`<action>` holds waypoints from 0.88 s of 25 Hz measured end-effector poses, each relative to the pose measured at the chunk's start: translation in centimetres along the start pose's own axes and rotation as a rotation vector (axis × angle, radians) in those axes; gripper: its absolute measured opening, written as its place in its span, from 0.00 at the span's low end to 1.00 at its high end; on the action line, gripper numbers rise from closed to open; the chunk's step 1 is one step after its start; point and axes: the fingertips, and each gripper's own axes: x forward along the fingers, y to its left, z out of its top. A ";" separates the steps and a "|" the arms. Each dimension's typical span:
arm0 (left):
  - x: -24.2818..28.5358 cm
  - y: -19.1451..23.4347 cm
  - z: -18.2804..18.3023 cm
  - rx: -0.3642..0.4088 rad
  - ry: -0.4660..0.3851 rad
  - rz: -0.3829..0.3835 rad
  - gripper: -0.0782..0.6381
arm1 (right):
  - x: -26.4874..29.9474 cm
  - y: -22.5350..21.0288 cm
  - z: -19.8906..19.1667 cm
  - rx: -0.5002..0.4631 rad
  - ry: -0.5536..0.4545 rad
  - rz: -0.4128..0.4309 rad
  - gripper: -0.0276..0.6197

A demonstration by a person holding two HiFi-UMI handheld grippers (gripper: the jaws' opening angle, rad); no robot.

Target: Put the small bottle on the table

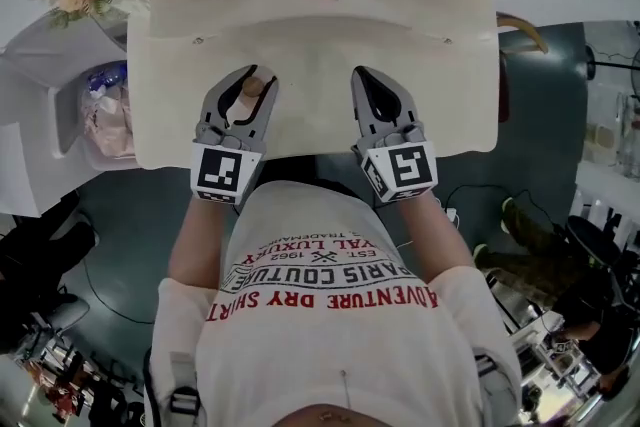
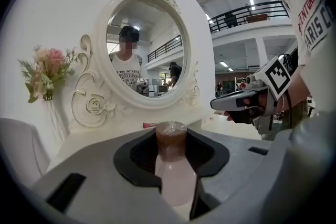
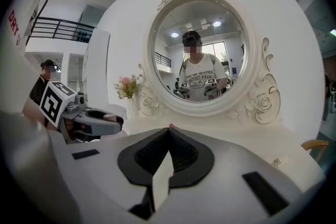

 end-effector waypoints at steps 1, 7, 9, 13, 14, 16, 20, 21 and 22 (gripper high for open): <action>0.6 0.5 -0.4 -0.001 0.005 0.001 0.29 | 0.7 -0.2 -0.2 0.003 0.005 0.000 0.04; 3.8 2.7 -3.0 -0.034 0.015 -0.008 0.29 | 4.3 -0.9 -2.0 -0.010 0.049 0.009 0.04; 4.7 3.1 -3.9 -0.044 0.021 -0.012 0.29 | 5.1 -1.1 -2.8 -0.016 0.065 0.011 0.04; 5.8 3.8 -6.3 -0.041 0.045 -0.010 0.29 | 6.5 -1.4 -4.4 -0.009 0.081 0.001 0.04; 6.1 3.9 -6.8 -0.041 0.050 -0.006 0.29 | 6.7 -1.5 -4.7 -0.006 0.084 -0.003 0.04; 6.5 4.0 -7.6 -0.051 0.054 0.001 0.29 | 7.0 -1.9 -5.4 -0.002 0.093 -0.012 0.04; 6.9 3.9 -8.4 -0.057 0.051 0.009 0.29 | 7.1 -2.3 -6.3 0.011 0.106 -0.022 0.04; 7.0 3.9 -8.5 -0.055 0.047 0.012 0.29 | 7.1 -2.3 -6.6 0.013 0.109 -0.022 0.04; 7.0 3.9 -8.5 -0.053 0.042 0.013 0.29 | 7.1 -2.3 -6.8 0.014 0.113 -0.022 0.04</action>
